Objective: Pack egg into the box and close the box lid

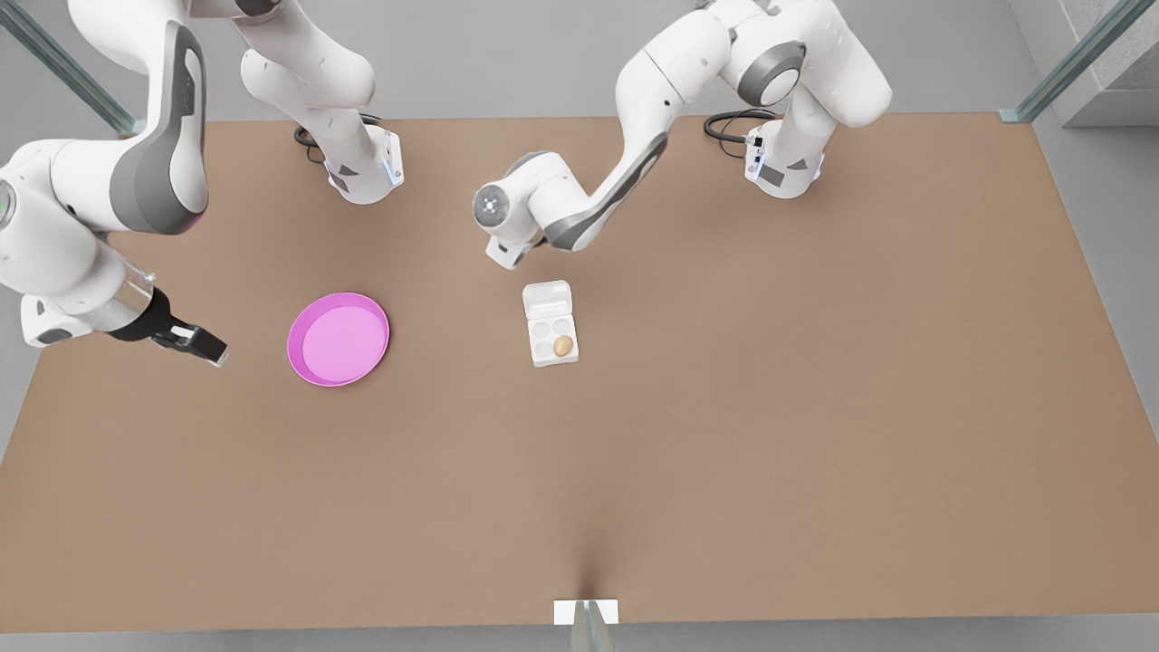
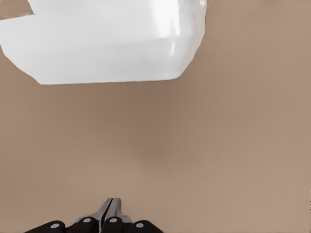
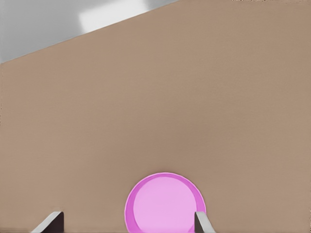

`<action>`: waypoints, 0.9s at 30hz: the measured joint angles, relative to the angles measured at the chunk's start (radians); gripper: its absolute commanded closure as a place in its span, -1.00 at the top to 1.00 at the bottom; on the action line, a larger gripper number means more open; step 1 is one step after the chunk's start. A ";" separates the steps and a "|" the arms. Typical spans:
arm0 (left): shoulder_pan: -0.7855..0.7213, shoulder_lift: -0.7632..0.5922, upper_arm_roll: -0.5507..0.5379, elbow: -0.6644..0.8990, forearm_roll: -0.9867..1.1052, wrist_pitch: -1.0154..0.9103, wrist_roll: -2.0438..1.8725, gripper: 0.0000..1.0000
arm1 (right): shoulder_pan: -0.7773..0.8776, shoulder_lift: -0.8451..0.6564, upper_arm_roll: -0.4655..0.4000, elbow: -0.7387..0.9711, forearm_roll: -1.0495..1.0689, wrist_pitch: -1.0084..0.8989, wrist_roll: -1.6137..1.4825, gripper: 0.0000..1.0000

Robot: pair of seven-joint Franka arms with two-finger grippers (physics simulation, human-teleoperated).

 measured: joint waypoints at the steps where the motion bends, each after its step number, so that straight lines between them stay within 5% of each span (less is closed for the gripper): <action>1: 0.000 0.006 0.004 0.000 0.017 0.030 -0.031 -0.57 | 0.003 0.001 0.000 0.002 -0.003 0.000 -0.007 1.00; 27: -0.001 0.005 0.159 0.033 0.177 0.190 -0.432 -0.57 | 0.005 0.047 0.006 0.061 -0.010 -0.004 -0.103 1.00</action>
